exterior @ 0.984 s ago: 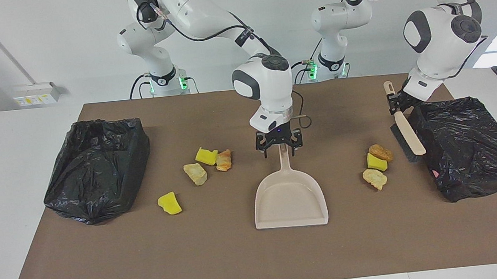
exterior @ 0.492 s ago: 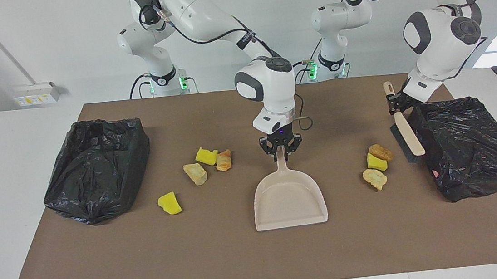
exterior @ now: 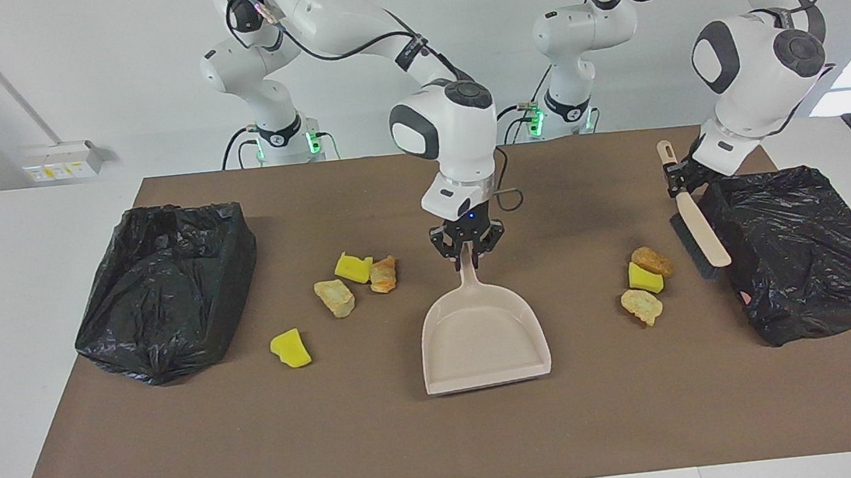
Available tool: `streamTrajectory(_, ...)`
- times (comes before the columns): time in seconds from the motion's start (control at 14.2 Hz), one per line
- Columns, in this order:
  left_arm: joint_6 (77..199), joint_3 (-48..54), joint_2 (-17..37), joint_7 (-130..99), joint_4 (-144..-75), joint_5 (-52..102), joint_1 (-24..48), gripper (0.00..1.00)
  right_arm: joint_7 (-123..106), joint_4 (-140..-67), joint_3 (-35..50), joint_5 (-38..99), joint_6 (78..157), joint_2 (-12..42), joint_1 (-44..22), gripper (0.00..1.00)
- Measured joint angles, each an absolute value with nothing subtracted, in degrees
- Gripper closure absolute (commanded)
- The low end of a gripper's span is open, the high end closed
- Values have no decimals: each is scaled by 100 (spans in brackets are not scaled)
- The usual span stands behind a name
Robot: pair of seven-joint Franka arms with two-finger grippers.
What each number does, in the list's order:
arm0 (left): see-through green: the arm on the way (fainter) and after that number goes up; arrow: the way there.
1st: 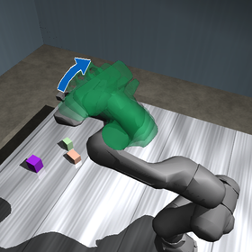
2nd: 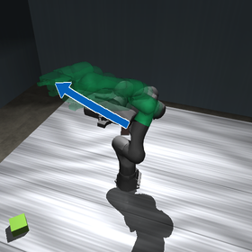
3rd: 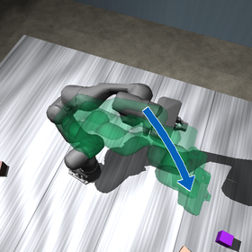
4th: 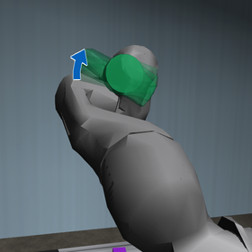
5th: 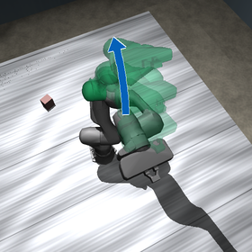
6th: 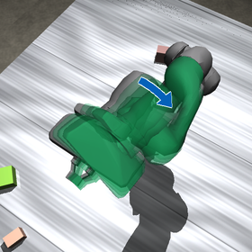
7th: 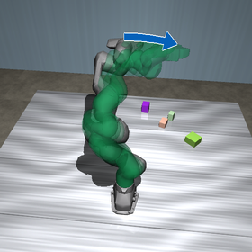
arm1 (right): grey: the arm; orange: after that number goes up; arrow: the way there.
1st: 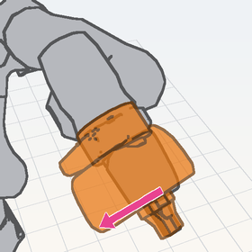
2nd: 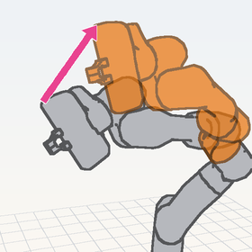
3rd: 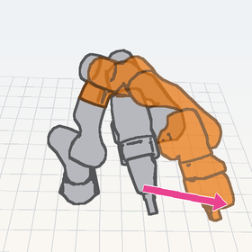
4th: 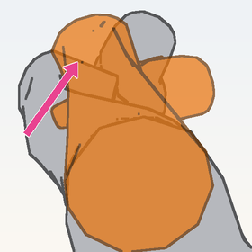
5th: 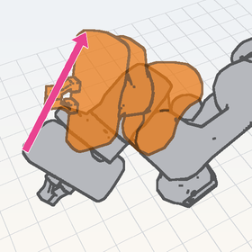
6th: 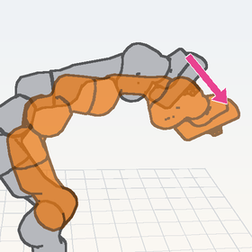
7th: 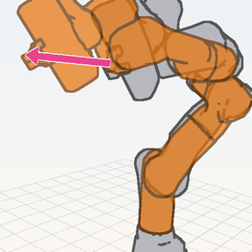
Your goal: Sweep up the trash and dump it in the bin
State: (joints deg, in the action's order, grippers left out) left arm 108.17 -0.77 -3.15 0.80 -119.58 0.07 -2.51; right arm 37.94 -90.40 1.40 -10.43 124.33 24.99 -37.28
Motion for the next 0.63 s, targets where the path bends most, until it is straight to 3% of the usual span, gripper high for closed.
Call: streamTrajectory(0.63,11468,-45,326,-500,-11987,7,-263,100,-1129,-9279,138,-525,10877,1602,-3285,100)
